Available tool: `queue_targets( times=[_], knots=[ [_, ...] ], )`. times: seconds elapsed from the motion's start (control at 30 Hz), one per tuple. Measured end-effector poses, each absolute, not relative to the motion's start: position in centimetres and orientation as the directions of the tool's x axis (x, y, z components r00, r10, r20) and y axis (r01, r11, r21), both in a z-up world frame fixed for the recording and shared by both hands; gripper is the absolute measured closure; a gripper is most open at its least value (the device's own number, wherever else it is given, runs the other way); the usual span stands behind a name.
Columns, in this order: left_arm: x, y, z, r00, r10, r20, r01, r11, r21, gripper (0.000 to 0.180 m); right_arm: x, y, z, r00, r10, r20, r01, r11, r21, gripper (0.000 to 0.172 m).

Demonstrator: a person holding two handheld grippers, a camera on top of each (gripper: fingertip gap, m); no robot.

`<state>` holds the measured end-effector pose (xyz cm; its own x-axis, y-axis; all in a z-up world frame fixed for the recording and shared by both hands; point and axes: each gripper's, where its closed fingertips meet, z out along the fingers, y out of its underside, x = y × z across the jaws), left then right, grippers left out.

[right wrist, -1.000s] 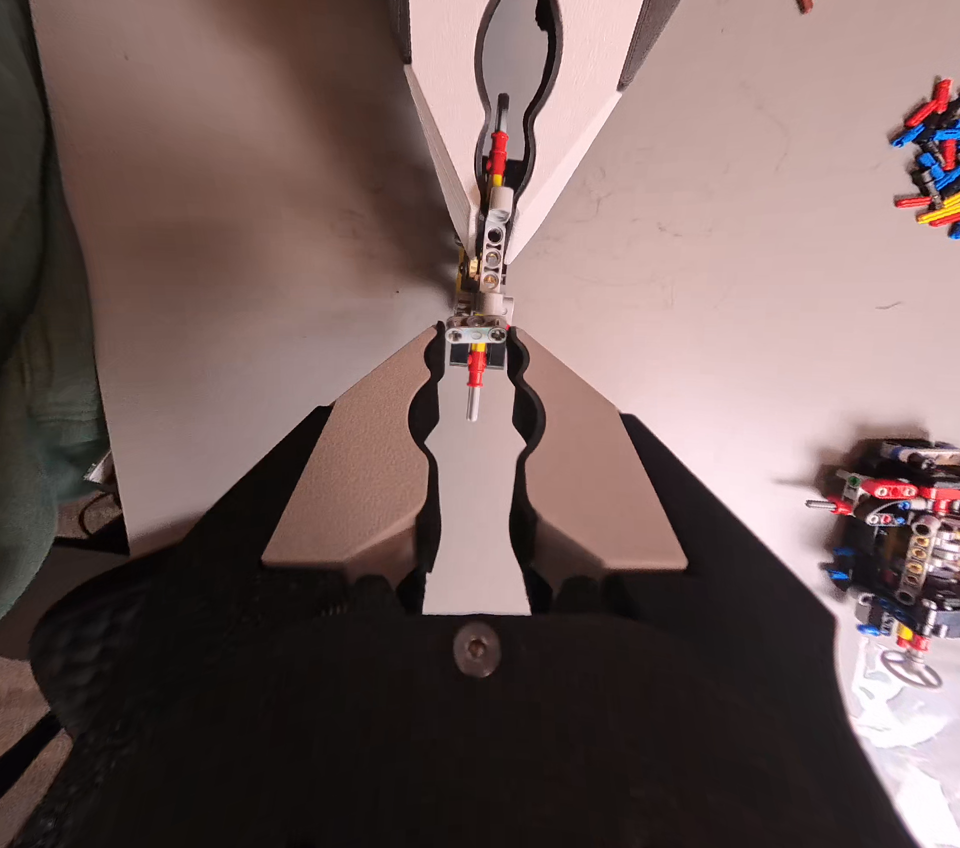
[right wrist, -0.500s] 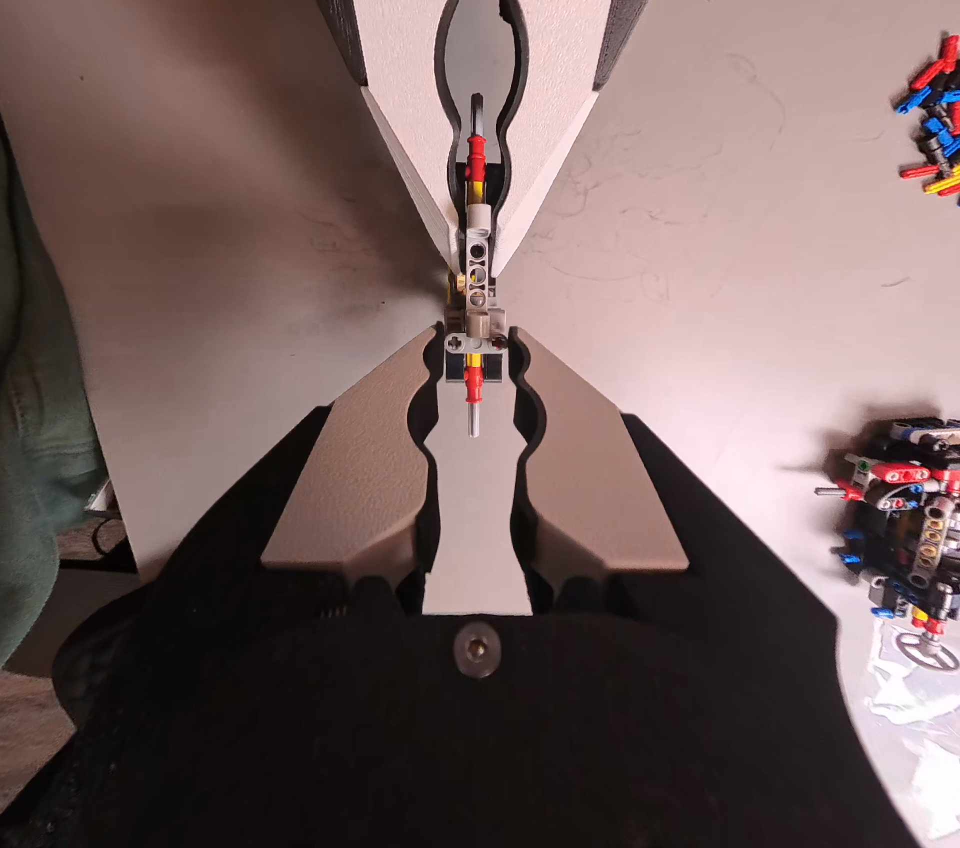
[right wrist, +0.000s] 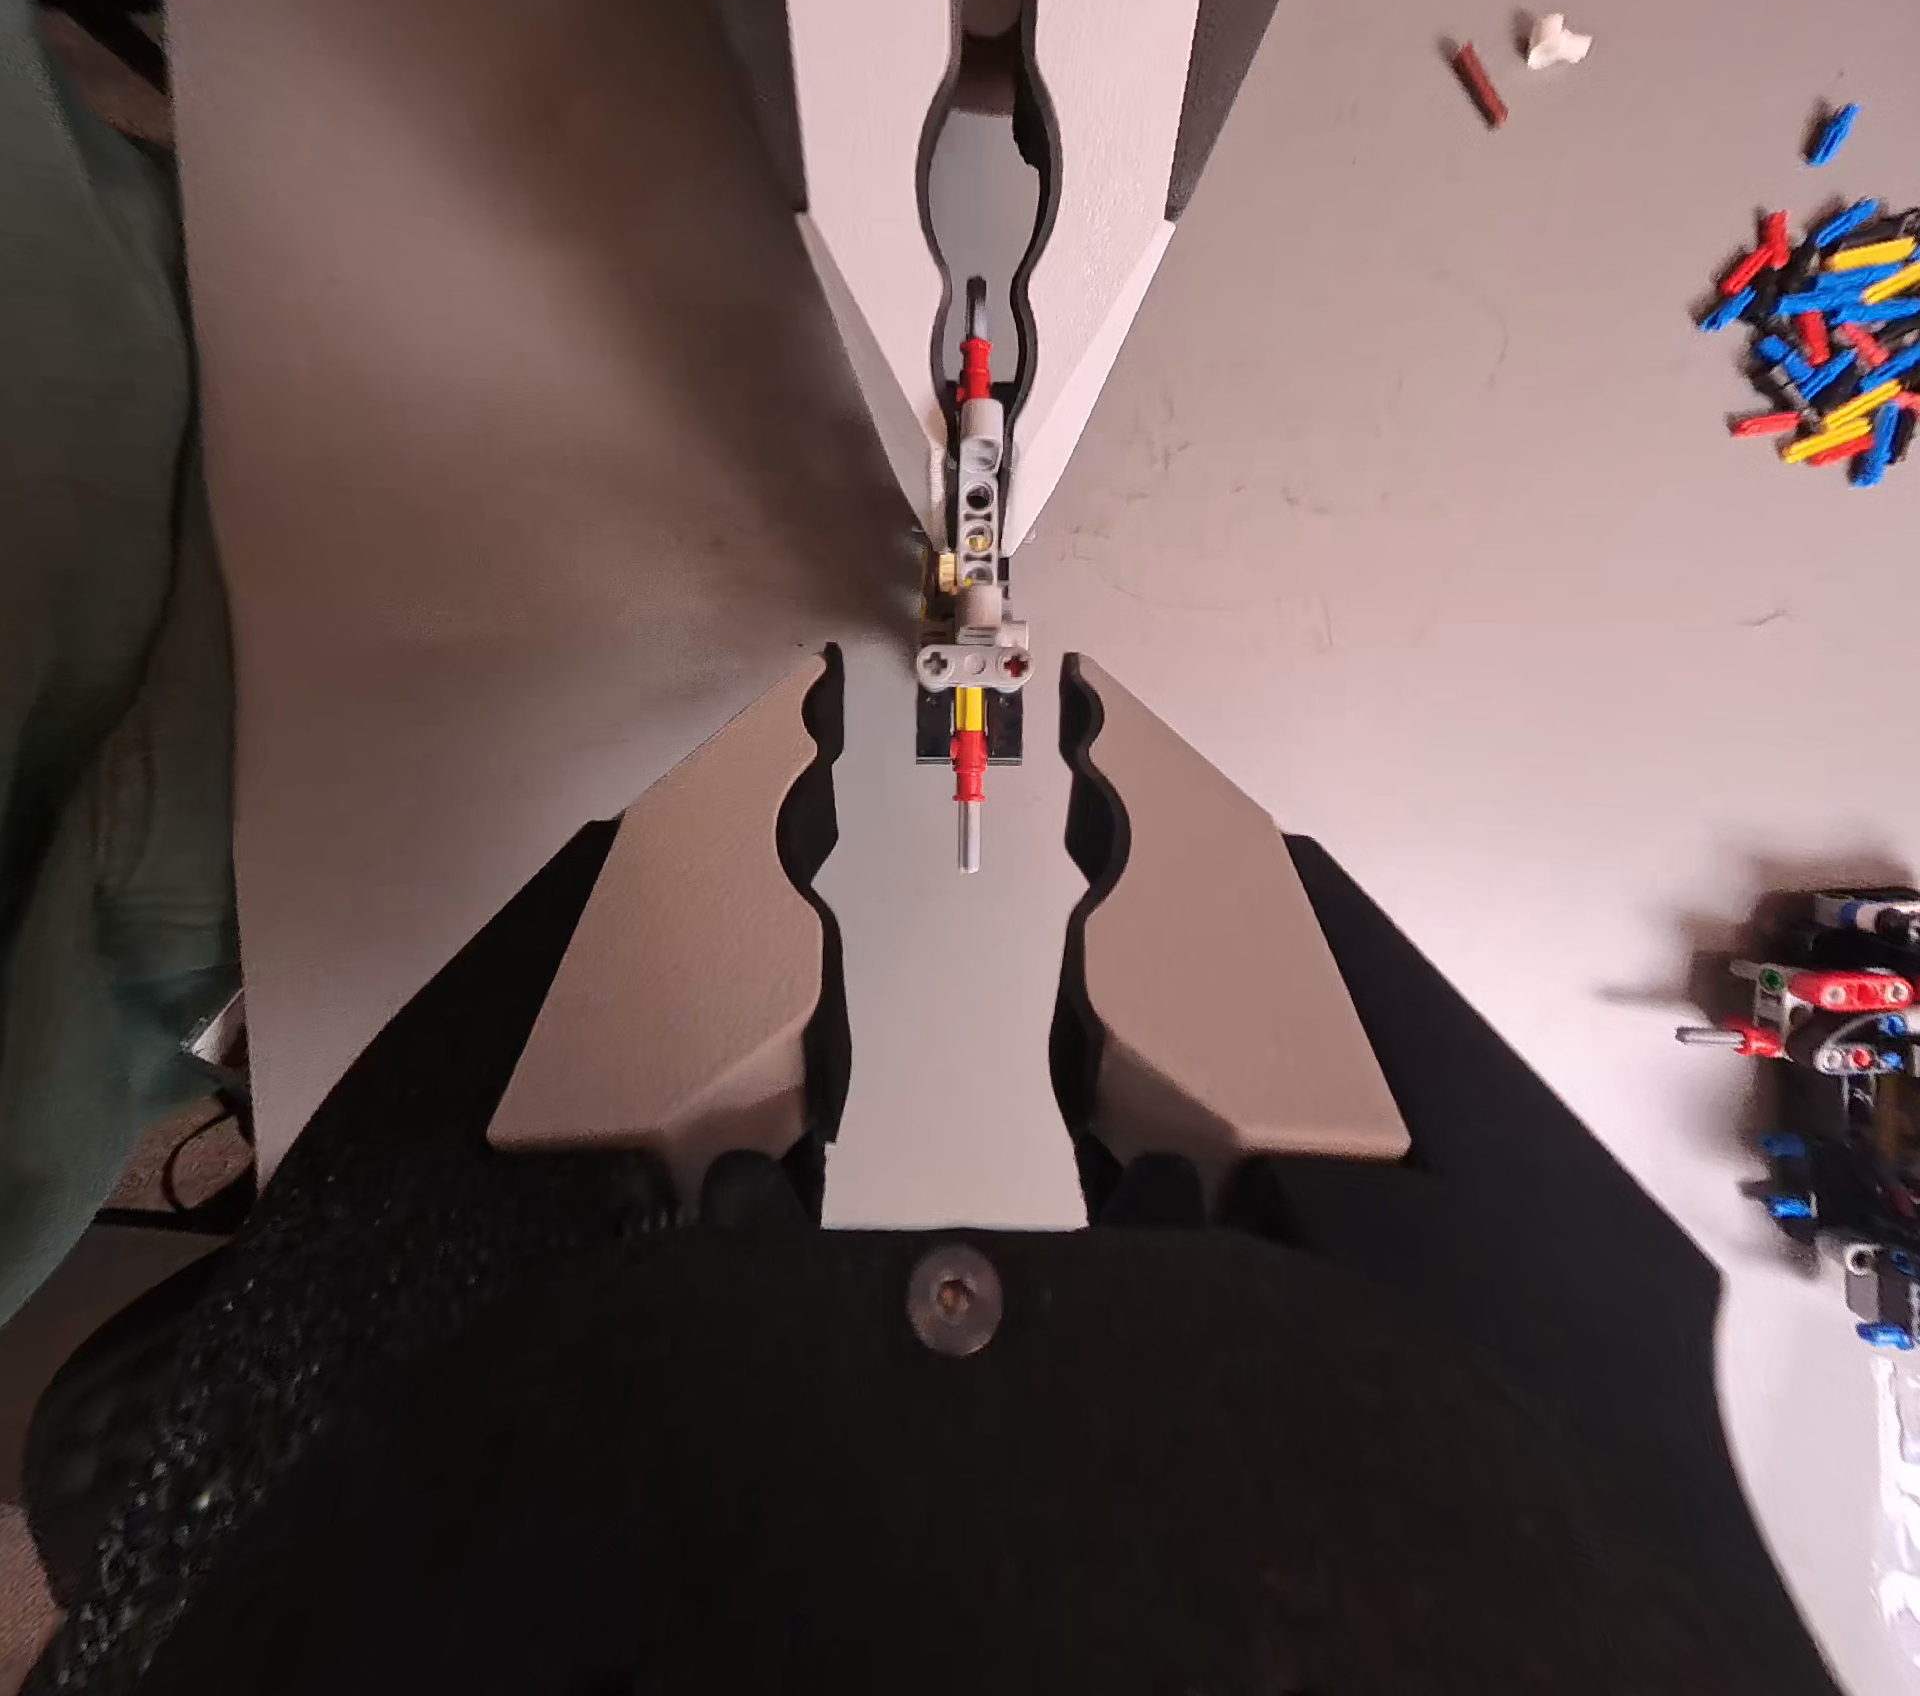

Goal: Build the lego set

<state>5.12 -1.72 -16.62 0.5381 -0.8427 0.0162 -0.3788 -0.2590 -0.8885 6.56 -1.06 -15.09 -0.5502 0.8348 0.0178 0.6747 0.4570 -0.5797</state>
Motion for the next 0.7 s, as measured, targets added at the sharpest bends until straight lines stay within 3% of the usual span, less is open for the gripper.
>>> queue_targets(
  times=[0.27, 0.7],
  knots=[
    [5.2, -1.7, -16.6, 0.533, -0.846, -0.011, -0.383, -0.230, -0.895, 0.174, 6.8, -0.9, -14.9, -0.462, 0.887, 0.015, 0.553, 0.302, -0.777, 0.145],
    [5.1, -1.7, -16.5, 0.530, -0.848, 0.010, -0.350, -0.229, -0.908, 0.174, 6.1, -0.7, -16.4, -0.446, 0.895, 0.021, 0.556, 0.295, -0.777, 0.151]
  ],
)
